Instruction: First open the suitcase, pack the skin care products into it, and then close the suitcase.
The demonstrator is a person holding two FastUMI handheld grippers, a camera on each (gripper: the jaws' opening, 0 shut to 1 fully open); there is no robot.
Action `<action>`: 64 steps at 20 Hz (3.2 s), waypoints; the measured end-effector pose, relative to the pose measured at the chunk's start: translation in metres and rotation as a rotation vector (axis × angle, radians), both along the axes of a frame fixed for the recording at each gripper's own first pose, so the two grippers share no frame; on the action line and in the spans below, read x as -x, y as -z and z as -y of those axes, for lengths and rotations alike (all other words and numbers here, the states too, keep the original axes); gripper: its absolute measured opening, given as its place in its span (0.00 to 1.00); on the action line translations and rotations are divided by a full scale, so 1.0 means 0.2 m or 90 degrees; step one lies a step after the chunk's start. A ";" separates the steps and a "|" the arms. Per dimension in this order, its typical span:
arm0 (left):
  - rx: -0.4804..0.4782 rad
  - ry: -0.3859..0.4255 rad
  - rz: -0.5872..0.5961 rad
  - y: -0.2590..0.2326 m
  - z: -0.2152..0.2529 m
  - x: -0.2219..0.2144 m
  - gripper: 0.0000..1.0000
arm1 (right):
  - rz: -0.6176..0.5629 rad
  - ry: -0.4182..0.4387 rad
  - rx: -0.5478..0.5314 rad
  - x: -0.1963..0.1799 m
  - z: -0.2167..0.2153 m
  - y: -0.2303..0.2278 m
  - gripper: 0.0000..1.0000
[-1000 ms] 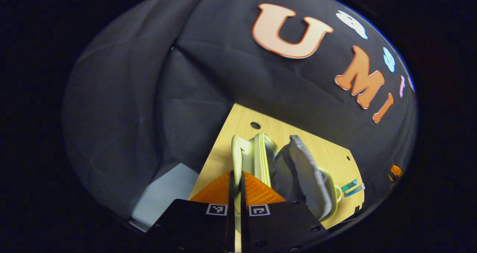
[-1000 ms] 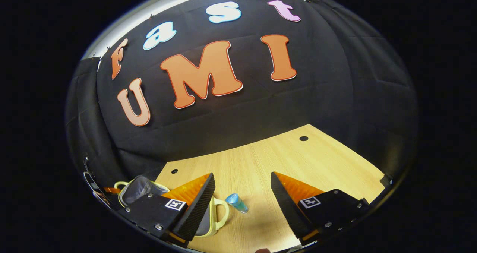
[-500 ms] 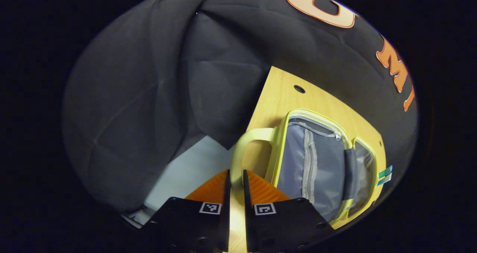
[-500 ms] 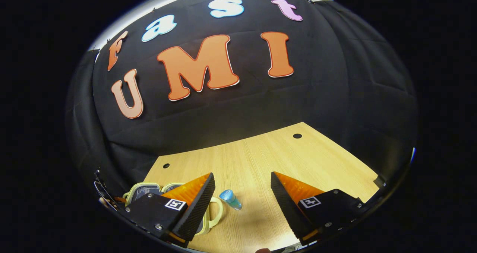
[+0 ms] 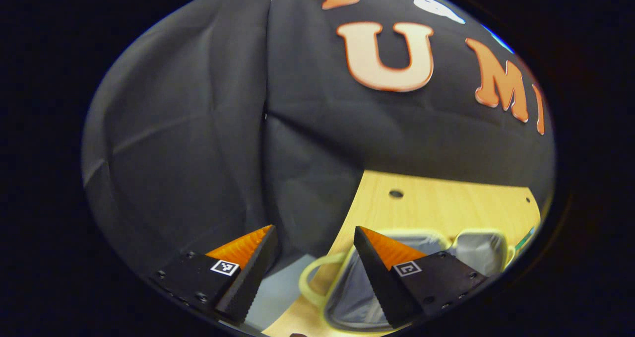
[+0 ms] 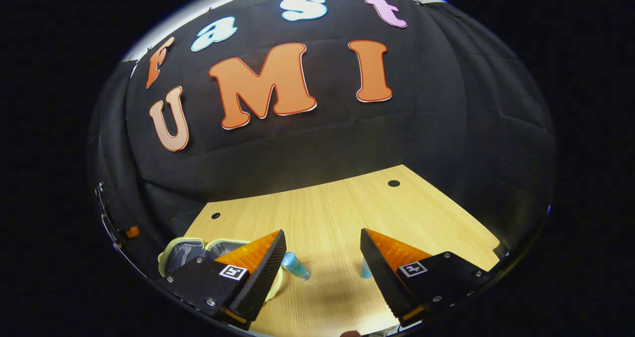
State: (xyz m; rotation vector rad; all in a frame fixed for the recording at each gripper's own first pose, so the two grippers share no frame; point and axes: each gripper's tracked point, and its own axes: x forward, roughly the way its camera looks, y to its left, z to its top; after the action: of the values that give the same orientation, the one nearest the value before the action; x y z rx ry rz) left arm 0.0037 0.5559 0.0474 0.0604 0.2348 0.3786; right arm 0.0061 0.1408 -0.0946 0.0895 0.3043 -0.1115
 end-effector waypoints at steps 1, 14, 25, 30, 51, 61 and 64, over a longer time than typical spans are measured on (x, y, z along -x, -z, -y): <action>0.007 0.025 0.033 -0.15 0.16 0.03 0.96 | 0.002 -0.006 0.002 -0.01 0.02 0.00 0.95; 0.038 0.320 0.079 -0.15 2.26 -0.03 0.97 | -0.049 -0.047 -0.005 0.05 0.51 0.13 0.95; -0.019 0.296 -0.080 0.78 2.73 -0.25 0.97 | -0.113 0.029 0.006 0.21 1.03 0.29 0.95; -0.022 0.278 -0.125 1.04 2.73 -0.28 0.98 | -0.154 0.032 0.003 0.28 1.03 0.41 0.95; 0.053 0.327 -0.241 1.22 2.87 -0.15 0.50 | -0.142 0.005 0.015 0.21 0.90 0.40 0.96; 0.103 0.395 -0.287 0.77 2.82 0.39 0.50 | -0.132 -0.168 0.065 -0.16 0.47 0.58 0.95; 0.093 0.371 -0.291 0.76 2.70 0.52 0.50 | -0.156 -0.191 0.091 -0.25 0.45 0.72 0.96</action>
State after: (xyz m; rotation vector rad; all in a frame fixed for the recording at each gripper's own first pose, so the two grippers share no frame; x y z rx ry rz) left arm -0.1005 0.0167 -0.1039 0.0673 0.6754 -0.2411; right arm 0.0553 0.0515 -0.2393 -0.1137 0.5501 0.1550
